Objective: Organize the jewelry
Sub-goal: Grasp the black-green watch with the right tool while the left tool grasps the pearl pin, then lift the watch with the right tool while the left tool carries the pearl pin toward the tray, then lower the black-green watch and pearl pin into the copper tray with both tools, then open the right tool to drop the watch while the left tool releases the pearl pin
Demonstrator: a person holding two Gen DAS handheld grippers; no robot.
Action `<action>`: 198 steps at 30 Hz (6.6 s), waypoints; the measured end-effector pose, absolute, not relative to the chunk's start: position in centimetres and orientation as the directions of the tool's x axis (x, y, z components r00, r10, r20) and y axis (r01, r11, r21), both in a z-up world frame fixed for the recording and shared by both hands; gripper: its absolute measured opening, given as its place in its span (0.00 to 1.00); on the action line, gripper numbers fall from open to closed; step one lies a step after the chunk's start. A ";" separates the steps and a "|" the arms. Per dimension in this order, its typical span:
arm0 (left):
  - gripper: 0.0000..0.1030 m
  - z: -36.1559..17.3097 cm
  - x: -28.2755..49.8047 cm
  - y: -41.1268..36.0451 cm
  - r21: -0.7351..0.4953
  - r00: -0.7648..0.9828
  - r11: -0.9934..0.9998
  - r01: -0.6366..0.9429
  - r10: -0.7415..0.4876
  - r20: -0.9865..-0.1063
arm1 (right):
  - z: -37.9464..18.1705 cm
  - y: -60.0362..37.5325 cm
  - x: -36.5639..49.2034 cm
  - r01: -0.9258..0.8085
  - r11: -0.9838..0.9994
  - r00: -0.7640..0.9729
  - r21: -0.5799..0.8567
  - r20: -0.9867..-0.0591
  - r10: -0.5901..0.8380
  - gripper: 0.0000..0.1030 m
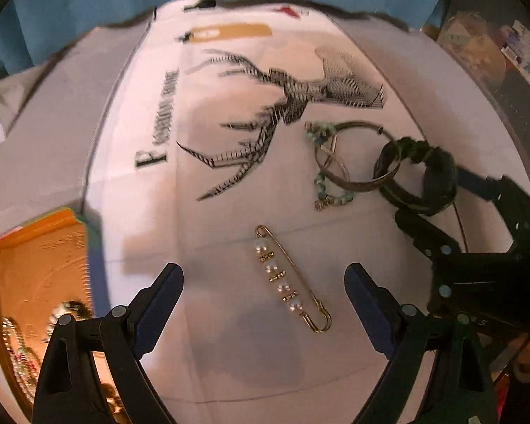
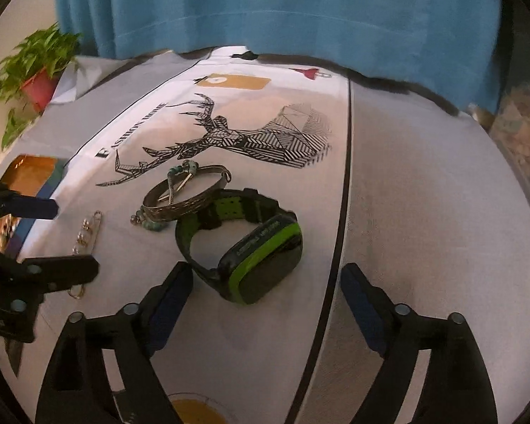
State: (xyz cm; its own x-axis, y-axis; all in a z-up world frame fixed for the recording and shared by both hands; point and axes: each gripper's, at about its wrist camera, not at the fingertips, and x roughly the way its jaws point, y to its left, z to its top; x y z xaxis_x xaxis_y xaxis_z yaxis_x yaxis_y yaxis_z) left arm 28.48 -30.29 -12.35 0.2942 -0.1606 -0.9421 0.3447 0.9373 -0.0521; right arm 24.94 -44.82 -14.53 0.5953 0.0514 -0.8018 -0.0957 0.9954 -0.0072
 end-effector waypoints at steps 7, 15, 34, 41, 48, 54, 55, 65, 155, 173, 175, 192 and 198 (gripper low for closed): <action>0.08 -11.5 27.1 -30.8 -0.041 0.342 0.918 0.395 -0.189 -0.920 | -14.3 -44.5 26.2 -0.149 0.989 0.596 0.011 -0.797 0.098 0.59; 0.08 -10.2 23.7 -28.8 -0.119 0.326 0.904 0.411 -0.267 -0.907 | -13.3 -46.4 20.5 0.059 0.998 0.559 -0.024 -0.827 -0.053 0.43; 0.08 0.3 8.9 -21.6 -0.078 0.503 0.909 0.409 -0.296 -0.812 | -3.7 -42.0 3.9 0.125 0.990 0.683 0.062 -0.729 -0.041 0.43; 0.08 3.3 3.6 -18.1 -0.078 0.561 0.921 0.382 -0.298 -0.772 | 0.5 -37.6 -0.9 0.055 0.996 0.738 0.067 -0.675 0.004 0.43; 0.08 5.1 -1.0 -14.7 -0.084 0.605 0.931 0.356 -0.298 -0.739 | 3.6 -33.6 -5.8 -0.015 0.998 0.769 0.062 -0.638 0.051 0.43; 0.08 6.0 -4.3 -12.1 -0.101 0.630 0.936 0.336 -0.304 -0.714 | 4.4 -30.4 -9.3 -0.070 0.996 0.773 0.052 -0.629 0.087 0.43; 0.08 6.1 -4.7 -11.8 -0.102 0.634 0.937 0.335 -0.304 -0.711 | 4.5 -30.0 -9.7 -0.077 0.996 0.772 0.051 -0.629 0.092 0.43; 0.08 6.9 -7.8 -8.7 -0.115 0.667 0.946 0.301 -0.296 -0.684 | 5.1 -26.6 -13.2 -0.148 0.988 0.769 0.046 -0.623 0.144 0.43; 0.08 -1.8 17.4 -2.9 -0.120 0.626 0.979 0.166 -0.199 -0.754 | -3.3 -16.8 13.9 -0.341 0.936 0.653 0.092 -0.693 0.306 0.43; 0.81 -7.6 23.8 -2.0 -0.013 0.573 0.999 0.050 -0.040 -0.819 | -9.3 -14.5 21.9 -0.336 0.939 0.587 0.069 -0.765 0.266 0.70; 0.96 -7.5 22.9 -1.6 -0.009 0.591 0.999 0.036 -0.028 -0.806 | -9.5 -14.4 21.5 -0.326 0.943 0.590 0.059 -0.767 0.252 0.76; 0.96 -2.4 8.4 -0.5 -0.021 0.593 0.999 -0.037 0.005 -0.805 | -3.6 -15.9 8.4 -0.293 0.955 0.653 0.038 -0.722 0.229 0.80; 0.96 -0.3 4.0 -2.1 -0.011 0.601 1.000 0.012 -0.015 -0.799 | -0.9 -17.8 2.6 -0.242 0.969 0.686 0.052 -0.697 0.209 0.80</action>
